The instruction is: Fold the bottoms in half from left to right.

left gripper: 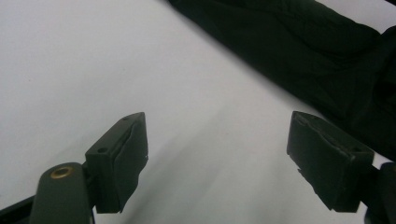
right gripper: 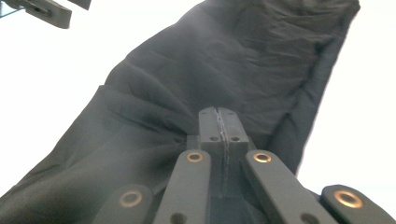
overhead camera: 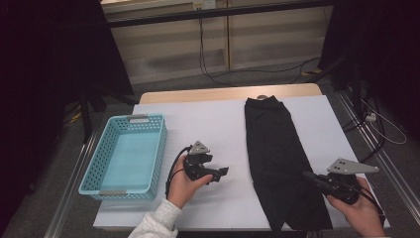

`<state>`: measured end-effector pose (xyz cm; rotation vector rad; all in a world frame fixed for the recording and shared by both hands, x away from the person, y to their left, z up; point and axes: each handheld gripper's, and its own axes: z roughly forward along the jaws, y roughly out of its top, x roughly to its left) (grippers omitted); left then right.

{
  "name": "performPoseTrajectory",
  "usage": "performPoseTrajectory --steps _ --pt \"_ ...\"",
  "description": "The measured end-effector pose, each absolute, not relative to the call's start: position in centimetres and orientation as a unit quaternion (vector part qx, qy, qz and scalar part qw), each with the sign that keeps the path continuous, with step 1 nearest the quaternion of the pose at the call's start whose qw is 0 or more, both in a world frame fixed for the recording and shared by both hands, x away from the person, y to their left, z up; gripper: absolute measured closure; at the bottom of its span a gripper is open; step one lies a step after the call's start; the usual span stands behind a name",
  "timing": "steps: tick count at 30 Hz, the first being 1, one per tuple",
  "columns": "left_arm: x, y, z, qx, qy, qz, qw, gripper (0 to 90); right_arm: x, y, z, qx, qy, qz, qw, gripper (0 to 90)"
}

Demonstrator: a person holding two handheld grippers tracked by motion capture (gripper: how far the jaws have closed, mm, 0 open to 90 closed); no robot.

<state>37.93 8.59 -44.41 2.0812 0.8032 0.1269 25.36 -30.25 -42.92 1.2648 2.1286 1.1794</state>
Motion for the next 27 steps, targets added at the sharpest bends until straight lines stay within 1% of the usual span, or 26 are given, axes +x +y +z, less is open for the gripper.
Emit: performPoseTrajectory --steps 4,9,14,15,18,19,22,23,24,25,27 --pt "38.0 8.7 -44.4 0.835 0.325 0.05 0.441 20.6 25.0 -31.3 -43.0 0.462 0.756 0.416 0.202 90.0" --pt "38.0 9.2 -44.3 0.834 0.33 0.049 0.439 20.5 24.5 -32.9 -43.3 0.475 0.756 0.392 0.222 90.0" --pt "38.1 9.5 -44.1 0.834 0.332 0.05 0.439 20.2 24.6 -33.0 -43.5 0.482 0.756 0.386 0.218 88.8" --pt "38.0 9.5 -44.1 0.833 0.333 0.051 0.438 20.2 24.9 -32.9 -43.6 0.488 0.753 0.381 0.222 80.0" --pt "38.0 9.5 -44.2 0.833 0.334 0.053 0.439 20.1 25.1 -32.8 -43.5 0.489 0.753 0.38 0.223 78.8" --pt "37.9 9.5 -44.2 0.835 0.333 0.052 0.434 20.0 25.4 -32.5 -43.4 0.488 0.754 0.378 0.226 75.6" --pt "37.9 9.5 -44.3 0.838 0.331 0.052 0.431 19.9 25.7 -32.1 -43.4 0.484 0.756 0.379 0.224 73.7" --pt "37.9 9.5 -44.3 0.837 0.332 0.054 0.433 19.9 26.3 -31.4 -43.6 0.483 0.758 0.38 0.219 70.8" --pt "37.9 9.5 -44.3 0.837 0.332 0.054 0.432 19.9 26.3 -31.4 -43.6 0.483 0.758 0.38 0.219 70.8" --pt "37.8 9.5 -44.3 0.837 0.331 0.054 0.432 19.8 26.5 -30.4 -43.8 0.476 0.767 0.377 0.21 68.4" --pt "37.8 9.5 -44.3 0.837 0.331 0.054 0.433 19.8 26.7 -29.7 -43.9 0.474 0.77 0.374 0.207 64.4"
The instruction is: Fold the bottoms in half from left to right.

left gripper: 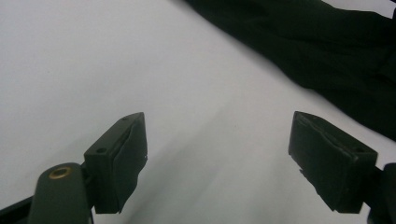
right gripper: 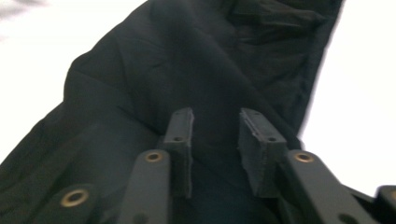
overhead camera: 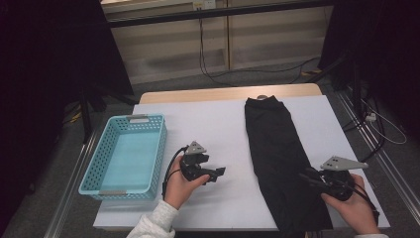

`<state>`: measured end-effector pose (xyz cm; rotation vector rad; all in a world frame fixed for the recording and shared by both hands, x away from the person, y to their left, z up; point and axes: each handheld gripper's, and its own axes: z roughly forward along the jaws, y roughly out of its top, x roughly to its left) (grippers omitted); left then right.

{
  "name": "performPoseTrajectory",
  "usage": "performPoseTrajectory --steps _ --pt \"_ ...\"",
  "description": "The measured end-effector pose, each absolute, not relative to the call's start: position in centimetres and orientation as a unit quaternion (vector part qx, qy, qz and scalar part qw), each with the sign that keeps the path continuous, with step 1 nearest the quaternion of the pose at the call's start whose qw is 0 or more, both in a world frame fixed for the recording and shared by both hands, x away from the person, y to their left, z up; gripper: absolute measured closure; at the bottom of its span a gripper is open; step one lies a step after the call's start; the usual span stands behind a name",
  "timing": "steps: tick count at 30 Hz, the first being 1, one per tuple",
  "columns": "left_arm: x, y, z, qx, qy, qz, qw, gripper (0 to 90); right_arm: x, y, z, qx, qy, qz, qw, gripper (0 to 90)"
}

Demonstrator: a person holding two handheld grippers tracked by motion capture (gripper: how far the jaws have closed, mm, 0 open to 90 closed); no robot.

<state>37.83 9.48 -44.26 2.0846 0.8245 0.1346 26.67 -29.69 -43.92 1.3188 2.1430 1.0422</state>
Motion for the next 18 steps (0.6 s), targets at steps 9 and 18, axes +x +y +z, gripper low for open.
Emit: performPoseTrajectory --steps 9,18 --pt "37.9 9.6 -44.3 0.841 0.329 0.06 0.424 16.0 28.5 -27.3 -44.0 0.478 0.763 0.374 0.224 42.6" --pt "38.1 10.4 -44.2 0.849 0.327 0.078 0.407 12.2 31.6 -24.8 -43.8 0.487 0.759 0.361 0.238 22.7"
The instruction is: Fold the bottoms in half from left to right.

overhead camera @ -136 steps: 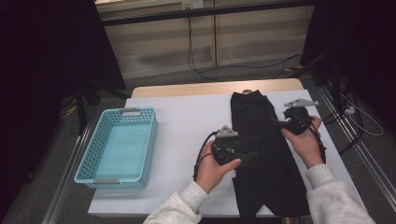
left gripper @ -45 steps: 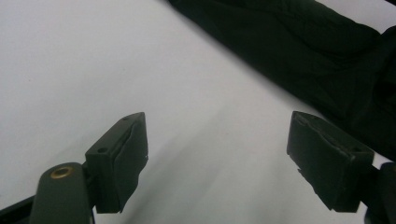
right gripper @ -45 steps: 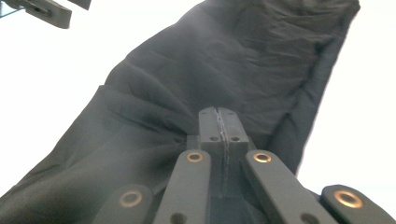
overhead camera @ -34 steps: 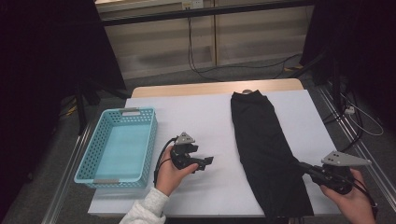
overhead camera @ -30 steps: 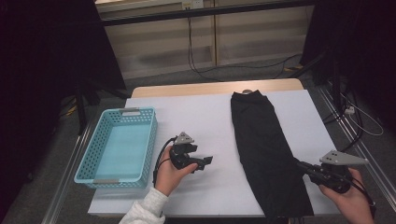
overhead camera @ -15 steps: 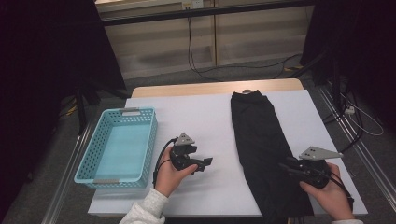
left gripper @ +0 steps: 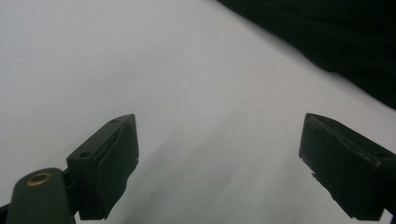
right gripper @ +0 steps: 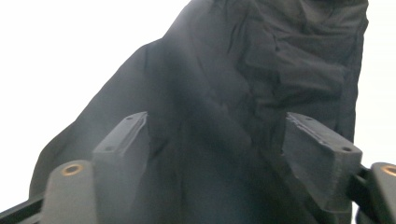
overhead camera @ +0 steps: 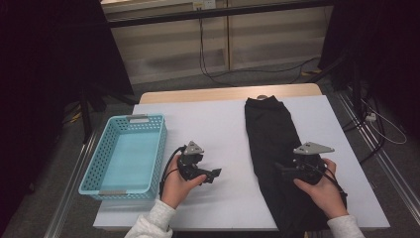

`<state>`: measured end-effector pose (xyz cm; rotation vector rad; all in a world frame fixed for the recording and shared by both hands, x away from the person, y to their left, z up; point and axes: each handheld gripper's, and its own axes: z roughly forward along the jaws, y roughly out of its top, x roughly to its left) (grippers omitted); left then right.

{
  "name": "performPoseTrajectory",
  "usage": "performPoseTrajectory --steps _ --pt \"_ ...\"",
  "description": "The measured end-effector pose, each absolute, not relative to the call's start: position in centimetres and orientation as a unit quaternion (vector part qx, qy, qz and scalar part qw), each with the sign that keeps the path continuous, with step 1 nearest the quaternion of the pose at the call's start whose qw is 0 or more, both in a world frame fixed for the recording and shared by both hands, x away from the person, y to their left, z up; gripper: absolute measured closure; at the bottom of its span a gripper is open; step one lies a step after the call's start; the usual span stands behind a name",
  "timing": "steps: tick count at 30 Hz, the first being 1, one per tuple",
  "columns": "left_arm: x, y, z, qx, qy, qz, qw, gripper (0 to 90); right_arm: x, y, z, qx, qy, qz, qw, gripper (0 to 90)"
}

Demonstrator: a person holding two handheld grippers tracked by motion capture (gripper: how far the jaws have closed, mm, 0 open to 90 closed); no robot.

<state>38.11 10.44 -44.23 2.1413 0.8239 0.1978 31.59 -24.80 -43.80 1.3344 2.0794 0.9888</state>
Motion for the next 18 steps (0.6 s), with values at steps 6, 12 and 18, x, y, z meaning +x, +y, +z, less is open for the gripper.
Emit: performPoseTrajectory --steps 6,12,18 --pt "38.0 10.6 -44.1 0.846 0.331 0.078 0.41 11.9 34.0 -23.8 -43.1 0.507 0.741 0.357 0.258 15.5" --pt "38.0 10.7 -44.3 0.846 0.331 0.076 0.41 11.8 36.1 -23.0 -42.7 0.519 0.726 0.362 0.271 13.7" --pt "38.0 10.8 -44.4 0.843 0.336 0.074 0.413 11.8 37.8 -22.4 -42.6 0.531 0.719 0.361 0.265 14.3"
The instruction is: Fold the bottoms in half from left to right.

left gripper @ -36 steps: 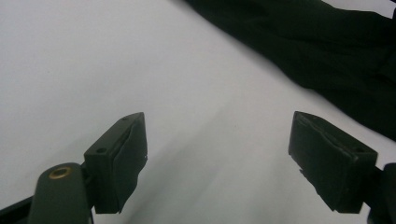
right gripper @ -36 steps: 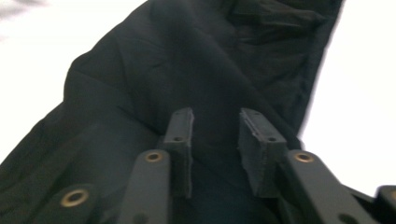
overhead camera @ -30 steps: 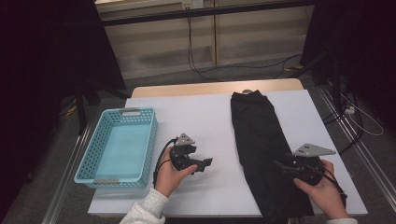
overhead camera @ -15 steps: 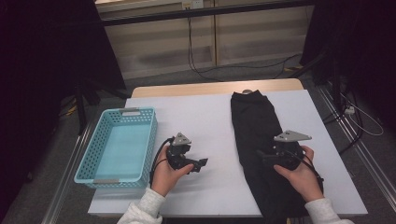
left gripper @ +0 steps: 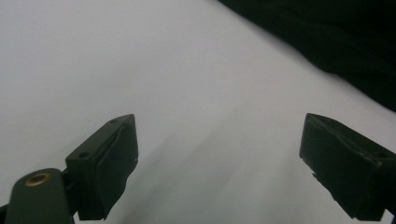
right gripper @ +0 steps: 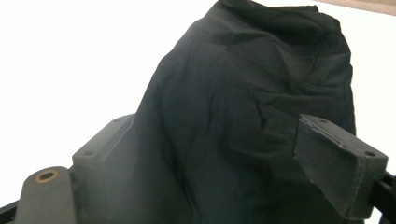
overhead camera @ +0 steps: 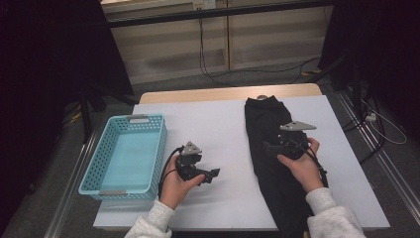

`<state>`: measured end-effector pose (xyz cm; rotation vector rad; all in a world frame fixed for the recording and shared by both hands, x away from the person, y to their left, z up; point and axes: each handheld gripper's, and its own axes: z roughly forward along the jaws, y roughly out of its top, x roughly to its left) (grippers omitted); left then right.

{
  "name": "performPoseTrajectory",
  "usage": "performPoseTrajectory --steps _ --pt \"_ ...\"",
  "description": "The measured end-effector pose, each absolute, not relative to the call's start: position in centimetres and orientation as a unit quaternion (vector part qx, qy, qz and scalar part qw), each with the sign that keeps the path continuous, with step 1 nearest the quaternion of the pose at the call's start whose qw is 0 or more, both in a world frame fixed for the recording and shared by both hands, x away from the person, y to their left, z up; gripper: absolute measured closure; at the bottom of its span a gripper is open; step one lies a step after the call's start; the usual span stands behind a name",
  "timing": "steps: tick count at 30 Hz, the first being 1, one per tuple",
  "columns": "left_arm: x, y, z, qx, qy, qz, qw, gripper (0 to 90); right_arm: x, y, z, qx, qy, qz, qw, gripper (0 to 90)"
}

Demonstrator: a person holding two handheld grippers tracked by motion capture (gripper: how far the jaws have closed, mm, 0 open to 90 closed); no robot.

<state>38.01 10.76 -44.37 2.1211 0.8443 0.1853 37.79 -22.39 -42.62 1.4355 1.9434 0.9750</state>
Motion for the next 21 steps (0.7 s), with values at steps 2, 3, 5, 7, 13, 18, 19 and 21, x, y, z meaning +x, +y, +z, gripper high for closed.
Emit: performPoseTrajectory --steps 2,3,5,7,13,18,19,21 --pt "38.0 10.7 -44.2 0.844 0.333 0.072 0.415 11.8 38.4 -22.0 -42.6 0.531 0.72 0.358 0.268 14.3" --pt "38.0 10.7 -44.2 0.844 0.333 0.072 0.415 11.8 38.4 -22.0 -42.6 0.531 0.72 0.358 0.268 14.3" --pt "38.1 10.7 -44.2 0.844 0.332 0.072 0.415 11.9 39.1 -21.5 -42.6 0.527 0.722 0.356 0.271 14.3" --pt "38.1 10.8 -44.2 0.844 0.333 0.07 0.414 11.9 39.7 -21.0 -42.8 0.528 0.722 0.354 0.274 14.5" --pt "38.2 11.0 -44.2 0.84 0.338 0.07 0.419 11.9 41.3 -19.7 -44.1 0.531 0.727 0.344 0.267 14.6" --pt "38.2 11.1 -44.5 0.841 0.339 0.066 0.416 12.1 42.2 -18.6 -45.2 0.534 0.727 0.35 0.252 14.4" --pt "38.2 11.1 -44.5 0.841 0.339 0.066 0.416 12.2 42.2 -18.6 -45.2 0.534 0.727 0.35 0.252 14.4" --pt "38.2 11.1 -44.6 0.839 0.343 0.065 0.416 12.1 42.7 -18.0 -45.7 0.528 0.736 0.344 0.247 11.8"
